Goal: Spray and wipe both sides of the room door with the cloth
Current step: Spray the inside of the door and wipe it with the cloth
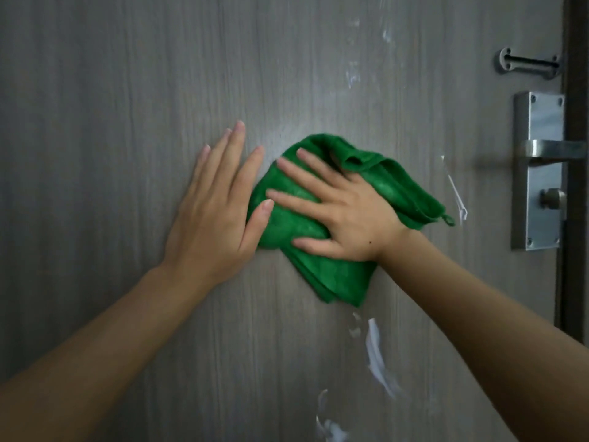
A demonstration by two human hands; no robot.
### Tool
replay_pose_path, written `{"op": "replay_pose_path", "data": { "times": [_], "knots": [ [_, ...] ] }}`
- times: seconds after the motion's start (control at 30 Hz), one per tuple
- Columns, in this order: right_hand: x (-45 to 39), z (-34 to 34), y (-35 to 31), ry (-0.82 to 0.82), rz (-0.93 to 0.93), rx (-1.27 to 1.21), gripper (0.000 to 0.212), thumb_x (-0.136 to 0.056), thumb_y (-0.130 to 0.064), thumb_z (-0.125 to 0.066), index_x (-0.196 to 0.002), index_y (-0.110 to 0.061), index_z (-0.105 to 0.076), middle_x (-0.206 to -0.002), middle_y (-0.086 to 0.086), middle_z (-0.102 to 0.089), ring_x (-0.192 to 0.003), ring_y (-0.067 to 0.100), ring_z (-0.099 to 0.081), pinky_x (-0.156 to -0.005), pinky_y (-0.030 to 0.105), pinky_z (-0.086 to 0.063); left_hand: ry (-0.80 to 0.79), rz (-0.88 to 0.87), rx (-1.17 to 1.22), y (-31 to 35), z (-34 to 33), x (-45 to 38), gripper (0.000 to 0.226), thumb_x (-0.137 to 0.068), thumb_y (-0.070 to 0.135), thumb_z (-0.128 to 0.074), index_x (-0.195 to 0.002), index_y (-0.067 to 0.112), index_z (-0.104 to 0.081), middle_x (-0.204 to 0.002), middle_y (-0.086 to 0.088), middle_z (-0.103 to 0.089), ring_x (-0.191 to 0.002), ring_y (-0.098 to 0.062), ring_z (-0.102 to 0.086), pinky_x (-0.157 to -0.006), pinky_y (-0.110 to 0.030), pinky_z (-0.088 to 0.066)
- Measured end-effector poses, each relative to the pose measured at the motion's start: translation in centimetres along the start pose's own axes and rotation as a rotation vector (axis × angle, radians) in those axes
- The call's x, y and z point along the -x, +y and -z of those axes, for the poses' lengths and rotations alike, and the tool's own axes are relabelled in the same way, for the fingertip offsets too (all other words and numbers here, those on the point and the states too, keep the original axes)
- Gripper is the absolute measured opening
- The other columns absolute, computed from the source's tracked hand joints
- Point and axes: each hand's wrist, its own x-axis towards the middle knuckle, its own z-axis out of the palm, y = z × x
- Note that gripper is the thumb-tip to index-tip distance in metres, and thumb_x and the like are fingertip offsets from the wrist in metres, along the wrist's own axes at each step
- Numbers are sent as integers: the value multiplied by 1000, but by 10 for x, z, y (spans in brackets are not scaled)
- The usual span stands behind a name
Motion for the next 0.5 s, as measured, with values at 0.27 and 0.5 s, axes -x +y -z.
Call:
{"op": "replay_pose_path", "data": {
  "times": [0.27, 0.5],
  "knots": [
    [-35, -8, -36, 167, -1143, -65, 68, -90, -63, -22, -151, -32, -22, -161, 7, -12, -147, 32, -7, -115, 59, -3, -29, 30, -61, 1, -1, -1, 57, -100, 35, -31, -145, 0, -35, -154, -25, -25, -143, -37, -24, -119, -46, -11],
    [-27, -7, -37, 102, -837, -54, 73, -87, -70, -30, -150, -35, -24, -160, 9, -12, -146, 37, -7, -113, 59, -5, -51, 42, -79, 3, 0, -3, 60, -98, 39, -32, -142, 0, -39, -153, -24, -29, -142, -36, -26, -118, -48, -12]
  ]
}}
